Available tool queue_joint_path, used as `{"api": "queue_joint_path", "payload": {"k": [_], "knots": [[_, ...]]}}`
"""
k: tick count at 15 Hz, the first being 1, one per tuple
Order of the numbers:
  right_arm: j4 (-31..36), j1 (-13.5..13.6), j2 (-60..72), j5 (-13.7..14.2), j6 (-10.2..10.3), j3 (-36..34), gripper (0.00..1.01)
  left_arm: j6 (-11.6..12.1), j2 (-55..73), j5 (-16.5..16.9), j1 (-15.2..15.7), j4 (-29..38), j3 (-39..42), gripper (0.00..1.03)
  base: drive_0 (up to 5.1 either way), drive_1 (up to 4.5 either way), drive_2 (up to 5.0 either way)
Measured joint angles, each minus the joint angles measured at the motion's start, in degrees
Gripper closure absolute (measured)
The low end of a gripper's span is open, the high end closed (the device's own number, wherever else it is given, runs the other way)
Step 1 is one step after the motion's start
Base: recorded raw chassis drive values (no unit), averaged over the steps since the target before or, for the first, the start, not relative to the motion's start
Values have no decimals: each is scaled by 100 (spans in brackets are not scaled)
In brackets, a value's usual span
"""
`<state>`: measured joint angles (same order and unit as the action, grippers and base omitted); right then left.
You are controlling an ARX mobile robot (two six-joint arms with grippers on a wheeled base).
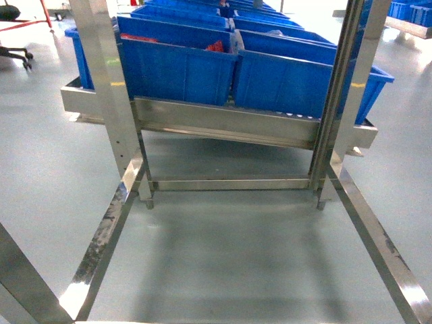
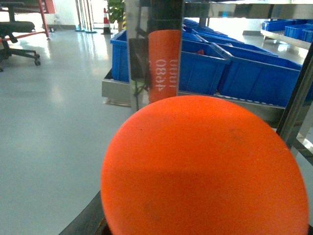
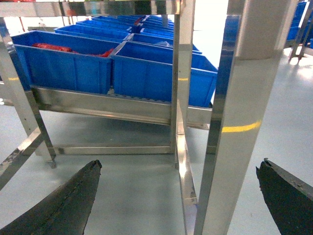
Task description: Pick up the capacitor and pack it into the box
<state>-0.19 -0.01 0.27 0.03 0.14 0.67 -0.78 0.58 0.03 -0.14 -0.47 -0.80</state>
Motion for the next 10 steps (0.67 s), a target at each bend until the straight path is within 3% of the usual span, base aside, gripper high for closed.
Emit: {"api": "queue_joint_path", "payload": {"k": [10], "knots": [[2,0,0,-4,0,0,3,0,0,-7,0,7,0,59,-490,255,255]]}}
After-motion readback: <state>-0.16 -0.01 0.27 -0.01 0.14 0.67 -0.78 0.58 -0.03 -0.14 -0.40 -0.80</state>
